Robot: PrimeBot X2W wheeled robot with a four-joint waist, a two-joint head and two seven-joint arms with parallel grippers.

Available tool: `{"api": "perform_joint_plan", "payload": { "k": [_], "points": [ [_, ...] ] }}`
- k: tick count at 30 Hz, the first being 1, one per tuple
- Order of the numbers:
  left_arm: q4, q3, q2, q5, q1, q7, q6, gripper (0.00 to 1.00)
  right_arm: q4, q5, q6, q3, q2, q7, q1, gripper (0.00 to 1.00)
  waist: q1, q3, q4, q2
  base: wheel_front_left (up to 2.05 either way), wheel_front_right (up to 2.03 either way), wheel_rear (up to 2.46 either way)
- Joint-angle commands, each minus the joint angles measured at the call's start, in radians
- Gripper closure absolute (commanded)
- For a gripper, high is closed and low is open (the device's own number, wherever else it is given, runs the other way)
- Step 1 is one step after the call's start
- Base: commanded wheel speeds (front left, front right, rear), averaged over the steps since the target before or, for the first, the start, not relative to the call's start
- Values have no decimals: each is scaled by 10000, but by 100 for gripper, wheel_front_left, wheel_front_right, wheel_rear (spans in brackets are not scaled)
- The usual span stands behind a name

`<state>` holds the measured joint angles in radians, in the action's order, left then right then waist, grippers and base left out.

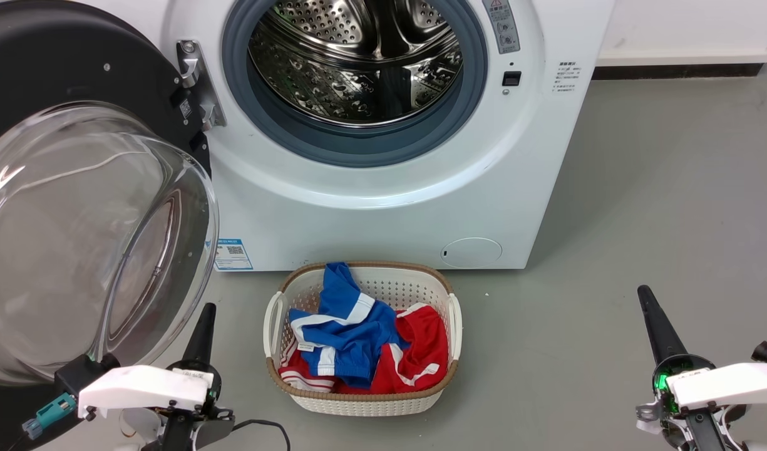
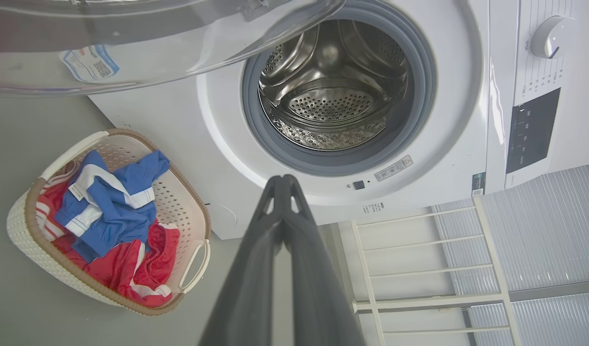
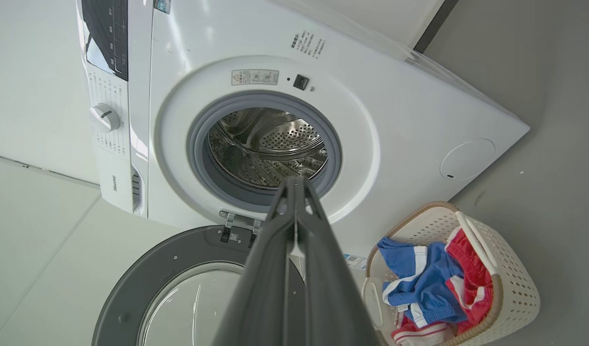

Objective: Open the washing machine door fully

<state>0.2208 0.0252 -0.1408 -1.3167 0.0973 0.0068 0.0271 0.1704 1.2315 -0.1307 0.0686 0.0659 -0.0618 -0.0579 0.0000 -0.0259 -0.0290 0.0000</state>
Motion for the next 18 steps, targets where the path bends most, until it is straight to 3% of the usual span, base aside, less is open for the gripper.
{"api": "perform_joint_plan", "payload": {
  "k": [1,18],
  "points": [
    [-26,-123,42,-199,157,63,129,100,0,294,-2,28,62,-25,-210,100,0,8,10,0,0,0,0],
    [85,-603,368,-1345,156,445,508,100,305,1780,-2,113,44,-170,-356,100,0,85,108,0,0,0,0]
  ]
}}
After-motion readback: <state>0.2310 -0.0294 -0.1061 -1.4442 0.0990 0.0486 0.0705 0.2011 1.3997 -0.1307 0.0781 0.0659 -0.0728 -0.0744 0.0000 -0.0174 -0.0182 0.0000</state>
